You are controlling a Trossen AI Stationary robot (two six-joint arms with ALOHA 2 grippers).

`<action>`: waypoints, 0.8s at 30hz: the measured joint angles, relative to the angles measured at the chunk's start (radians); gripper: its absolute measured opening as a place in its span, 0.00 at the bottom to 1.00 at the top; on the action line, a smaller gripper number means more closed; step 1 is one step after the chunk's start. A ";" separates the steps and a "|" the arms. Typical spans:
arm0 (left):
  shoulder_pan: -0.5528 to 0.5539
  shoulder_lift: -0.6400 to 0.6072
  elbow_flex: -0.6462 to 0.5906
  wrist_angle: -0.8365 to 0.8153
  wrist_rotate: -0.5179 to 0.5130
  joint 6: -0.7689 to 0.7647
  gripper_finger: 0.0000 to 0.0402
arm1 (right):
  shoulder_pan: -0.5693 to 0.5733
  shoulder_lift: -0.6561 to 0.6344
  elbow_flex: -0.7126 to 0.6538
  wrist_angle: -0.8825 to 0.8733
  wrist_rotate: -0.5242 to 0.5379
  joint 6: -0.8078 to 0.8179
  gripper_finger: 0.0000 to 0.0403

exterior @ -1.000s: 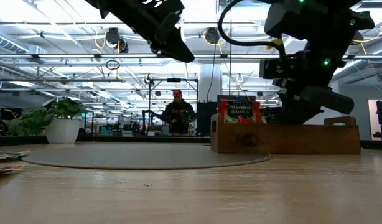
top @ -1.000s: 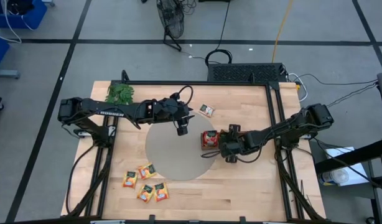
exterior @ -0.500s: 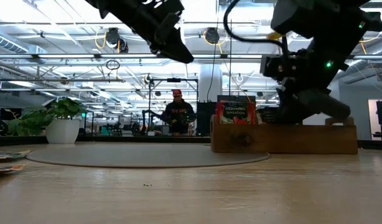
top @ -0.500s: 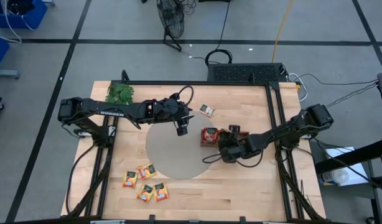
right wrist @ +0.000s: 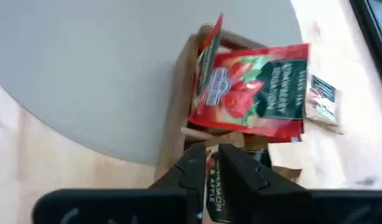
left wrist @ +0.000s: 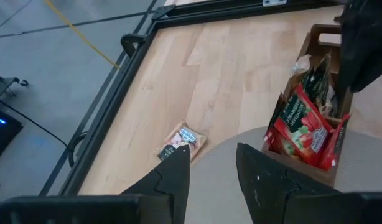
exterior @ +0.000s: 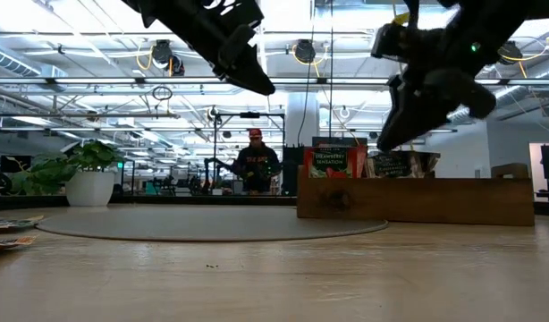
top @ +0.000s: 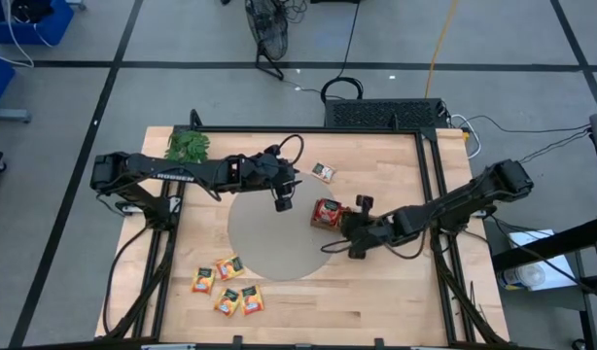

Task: Pick & Place Tea
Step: Adjust the wooden organizer on the table

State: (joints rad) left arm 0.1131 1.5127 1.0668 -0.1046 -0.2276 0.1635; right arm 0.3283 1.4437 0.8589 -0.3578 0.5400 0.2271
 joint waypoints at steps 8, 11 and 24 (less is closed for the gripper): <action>0.015 0.000 0.000 -0.029 0.000 0.000 0.34 | 0.058 -0.116 -0.022 -0.031 -0.401 0.248 0.07; 0.019 0.000 0.000 -0.036 0.000 -0.001 0.34 | 0.131 -0.110 -0.065 -0.032 -0.415 0.346 0.01; 0.034 0.000 0.000 -0.013 0.000 -0.012 0.34 | 0.283 -0.083 -0.203 -0.179 -0.192 0.766 0.00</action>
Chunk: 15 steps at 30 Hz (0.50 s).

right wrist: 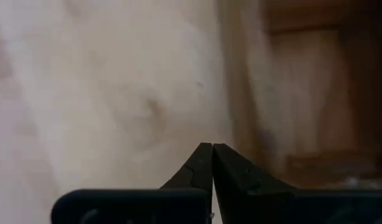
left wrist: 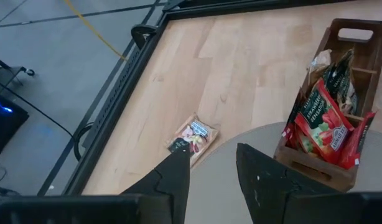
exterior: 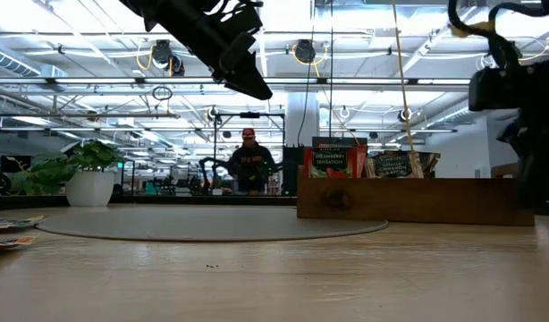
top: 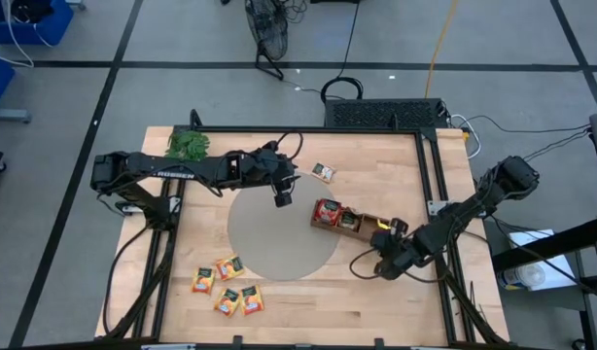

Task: Pick & Place Tea
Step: Adjust the wooden organizer on the table, then put the brown tea bag into the middle section of the wooden organizer

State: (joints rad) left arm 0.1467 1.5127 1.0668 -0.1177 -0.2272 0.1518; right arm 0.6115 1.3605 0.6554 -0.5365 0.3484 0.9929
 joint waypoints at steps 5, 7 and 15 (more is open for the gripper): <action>0.000 0.000 0.000 0.001 0.000 -0.004 0.34 | -0.001 0.000 -0.011 -0.087 0.082 0.020 0.00; 0.000 0.000 0.000 0.002 0.000 -0.004 0.34 | -0.001 0.000 -0.011 -0.106 0.158 0.009 0.00; 0.000 0.000 0.000 0.006 0.000 0.023 0.34 | -0.001 -0.021 -0.010 -0.023 0.196 -0.102 0.00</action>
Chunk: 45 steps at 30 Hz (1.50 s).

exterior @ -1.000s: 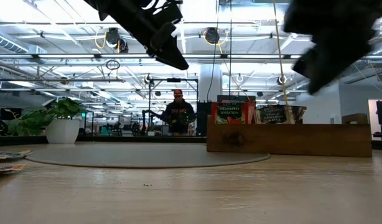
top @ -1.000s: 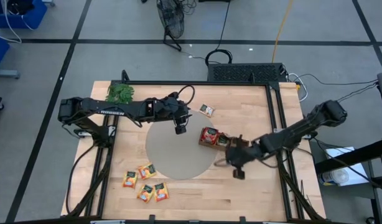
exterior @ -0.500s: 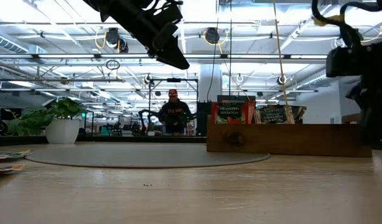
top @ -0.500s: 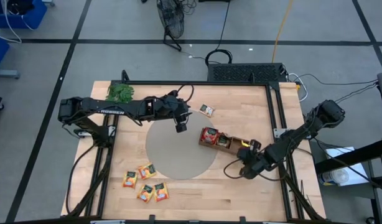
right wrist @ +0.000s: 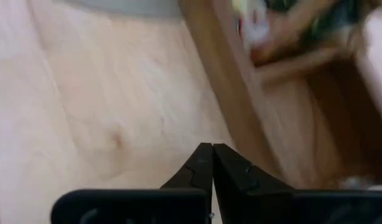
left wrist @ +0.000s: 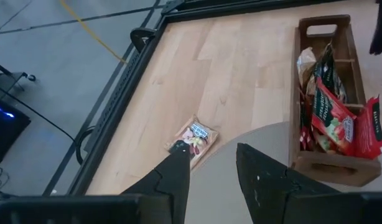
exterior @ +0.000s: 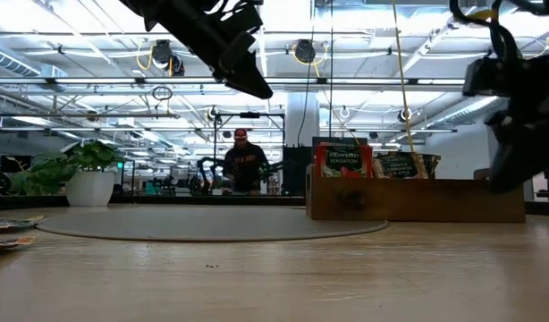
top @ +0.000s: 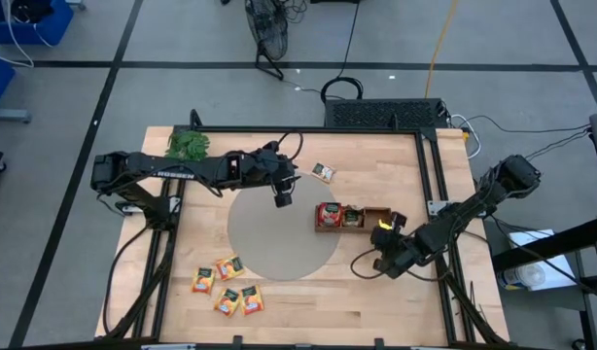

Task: Pick & Place Tea
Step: Put the brown tea bag into the middle section of the wooden organizer

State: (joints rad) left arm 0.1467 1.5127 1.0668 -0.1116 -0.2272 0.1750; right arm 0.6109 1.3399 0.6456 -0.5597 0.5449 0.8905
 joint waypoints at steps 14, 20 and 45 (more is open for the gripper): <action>0.236 0.437 0.234 -0.116 0.107 0.078 0.51 | -0.019 -0.244 0.007 0.445 0.090 -0.462 0.00; 0.267 0.644 0.551 -0.413 0.218 0.146 0.59 | -0.035 -0.288 0.007 0.479 0.133 -0.535 0.00; 0.234 0.727 0.774 -0.386 0.385 0.040 0.59 | -0.053 -0.291 -0.048 0.482 0.144 -0.530 0.00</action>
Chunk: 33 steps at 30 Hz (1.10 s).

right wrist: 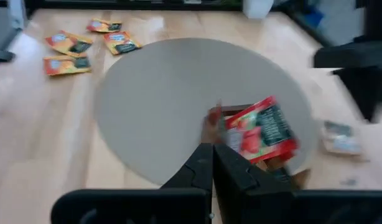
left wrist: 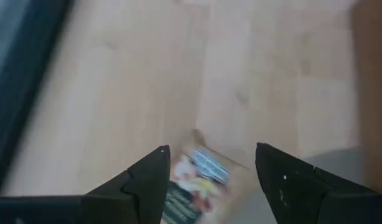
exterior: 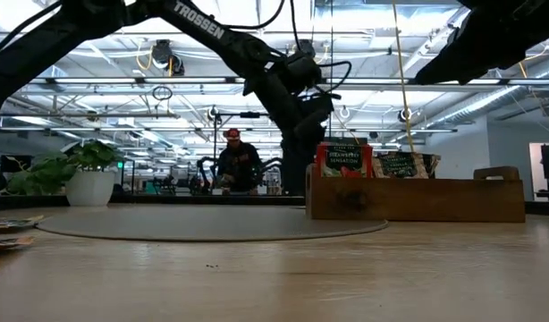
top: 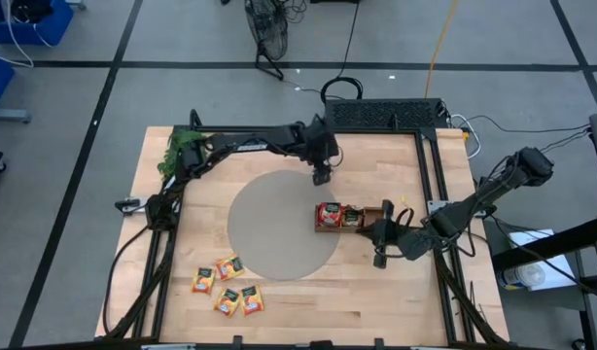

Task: Pick & Place Tea
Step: Put the brown tea bag into the middle section of the wooden organizer

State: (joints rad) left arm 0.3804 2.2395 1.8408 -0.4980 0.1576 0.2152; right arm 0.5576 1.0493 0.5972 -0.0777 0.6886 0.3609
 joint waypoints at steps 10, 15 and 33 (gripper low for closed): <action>0.043 -0.317 -0.102 0.035 0.345 0.055 0.59 | -0.416 -0.151 0.019 -0.008 -0.171 -0.134 0.00; 0.054 -0.678 -0.455 0.314 0.283 0.054 0.59 | -0.692 -0.183 0.011 0.010 -0.347 -0.248 0.00; 0.025 -1.626 -1.414 0.867 -0.033 -0.169 0.59 | -0.975 0.261 0.285 -0.049 -0.664 -0.440 0.07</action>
State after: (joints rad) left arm 0.4056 0.6137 0.4264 0.3691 0.1241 0.0464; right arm -0.4170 1.3105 0.8817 -0.1268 0.0246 -0.0791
